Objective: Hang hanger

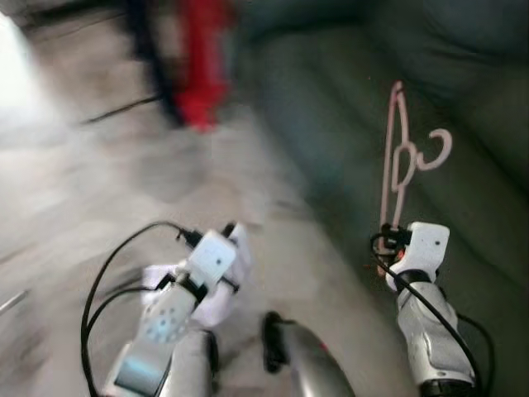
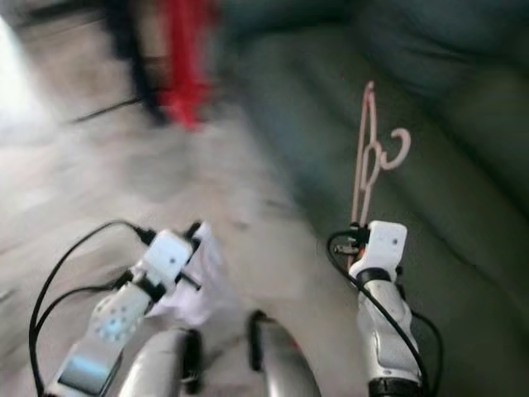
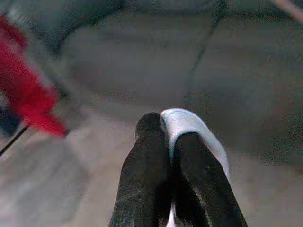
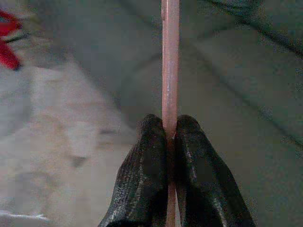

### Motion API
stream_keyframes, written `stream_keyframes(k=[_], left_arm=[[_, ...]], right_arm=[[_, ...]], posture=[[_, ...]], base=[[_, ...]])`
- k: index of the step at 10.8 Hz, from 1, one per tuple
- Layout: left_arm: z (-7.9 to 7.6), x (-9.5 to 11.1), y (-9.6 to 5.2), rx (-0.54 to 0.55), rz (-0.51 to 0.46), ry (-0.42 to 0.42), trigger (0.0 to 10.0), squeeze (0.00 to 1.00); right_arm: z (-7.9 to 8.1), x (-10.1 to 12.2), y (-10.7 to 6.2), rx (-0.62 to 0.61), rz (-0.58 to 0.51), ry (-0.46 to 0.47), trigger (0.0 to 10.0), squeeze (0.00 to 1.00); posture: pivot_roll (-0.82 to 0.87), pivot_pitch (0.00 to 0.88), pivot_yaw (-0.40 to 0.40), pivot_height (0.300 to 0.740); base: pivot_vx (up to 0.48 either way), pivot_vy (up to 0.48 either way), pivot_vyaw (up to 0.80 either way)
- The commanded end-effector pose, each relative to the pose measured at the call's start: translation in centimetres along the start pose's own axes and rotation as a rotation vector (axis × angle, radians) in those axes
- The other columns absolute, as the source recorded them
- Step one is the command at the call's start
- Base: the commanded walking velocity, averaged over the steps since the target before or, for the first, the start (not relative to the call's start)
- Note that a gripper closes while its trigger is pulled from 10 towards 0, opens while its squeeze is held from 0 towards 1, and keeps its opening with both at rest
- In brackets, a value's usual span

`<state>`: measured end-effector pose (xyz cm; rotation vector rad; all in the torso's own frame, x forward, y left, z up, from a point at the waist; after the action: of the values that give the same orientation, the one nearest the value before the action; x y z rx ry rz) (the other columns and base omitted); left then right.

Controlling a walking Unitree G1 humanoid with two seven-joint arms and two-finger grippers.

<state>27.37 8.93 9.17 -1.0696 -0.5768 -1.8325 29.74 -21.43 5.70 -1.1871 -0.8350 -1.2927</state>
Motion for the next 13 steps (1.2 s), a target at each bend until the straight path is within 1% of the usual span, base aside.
stream_keyframes(k=[1, 2, 3, 5, 6, 7, 9, 10, 11, 12, 13], left_arm=[[0.7, 0.7, -0.3, 0.016, -0.046, -0.031, 10.0, 0.00], [1.2, 0.2, -0.1, 0.033, -0.033, -0.022, 10.0, 0.00], [1.5, 0.3, 0.1, 0.050, -0.034, -0.015, 10.0, 0.00], [2.3, 0.7, 0.2, 0.092, -0.065, -0.011, 10.0, 0.00], [3.0, 0.9, 0.2, 0.135, -0.071, -0.020, 10.0, 0.00], [3.2, 0.8, 0.4, 0.147, -0.070, -0.026, 10.0, 0.00], [3.5, 0.8, 0.6, 0.173, -0.071, -0.005, 10.0, 0.00], [4.4, 0.9, 0.6, 0.232, -0.067, 0.015, 10.0, 0.00], [5.4, 0.6, 0.5, 0.297, -0.053, -0.014, 10.0, 0.00], [7.0, -0.4, 0.2, 0.427, -0.001, -0.129, 10.0, 0.00], [8.5, -1.0, -0.3, 0.534, 0.027, -0.158, 10.0, 0.00]], right_arm=[[-0.4, -0.8, -0.5, -0.018, 0.026, -0.003, 10.0, 0.00], [-0.4, -0.8, -0.4, -0.018, 0.025, -0.005, 10.0, 0.00], [-0.4, -0.8, -0.4, -0.019, 0.020, -0.006, 10.0, 0.00], [-0.5, -0.7, -0.2, -0.020, 0.019, -0.011, 10.0, 0.00], [-0.5, -0.7, -0.2, -0.017, 0.020, -0.015, 10.0, 0.00], [-0.5, -0.7, -0.1, -0.015, 0.021, -0.019, 10.0, 0.00], [-0.3, -0.7, 0.0, -0.007, 0.021, -0.028, 10.0, 0.00], [-0.1, -0.2, 0.1, 0.005, 0.001, -0.004, 10.0, 0.00], [0.4, 0.0, 0.1, 0.042, -0.009, -0.018, 10.0, 0.00], [0.8, -0.2, 0.1, 0.059, 0.011, -0.052, 10.0, 0.00], [1.9, 0.0, 0.5, 0.113, 0.015, -0.084, 10.0, 0.00]], posture=[[0.02, 0.298, -0.066, 0.740], [0.02, 0.300, -0.067, 0.740], [0.02, 0.300, -0.067, 0.740], [0.02, 0.293, -0.065, 0.740], [0.02, 0.293, -0.067, 0.740], [0.02, 0.291, -0.071, 0.740], [0.01, 0.287, -0.078, 0.740], [0.01, 0.287, -0.081, 0.740], [0.01, 0.289, -0.091, 0.740], [0.01, 0.284, -0.101, 0.740], [0.02, 0.276, -0.130, 0.740]], base=[[0.000, 0.000, -0.80], [0.000, 0.000, -0.80], [0.000, 0.000, -0.80], [0.000, 0.000, -0.80], [0.000, 0.000, -0.80], [0.000, 0.000, -0.80], [0.000, 0.000, -0.80], [0.000, 0.000, -0.80], [0.000, 0.000, 0.00], [0.000, 0.000, 0.00], [0.000, 0.000, 0.00]])
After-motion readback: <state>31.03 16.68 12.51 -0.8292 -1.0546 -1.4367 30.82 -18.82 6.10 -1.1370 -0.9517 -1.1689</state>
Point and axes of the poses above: a point about 5 cm out from each wrist's last joint towards the gripper, its own y axis pointing out of the wrist towards the gripper, its own x axis along the axis of the wrist's last joint, z = x × y, the point moved 4 cm from there along y, pointing out of the wrist towards the gripper, and after that the axes turned 11 degrees about y, right-handed, at the moved point
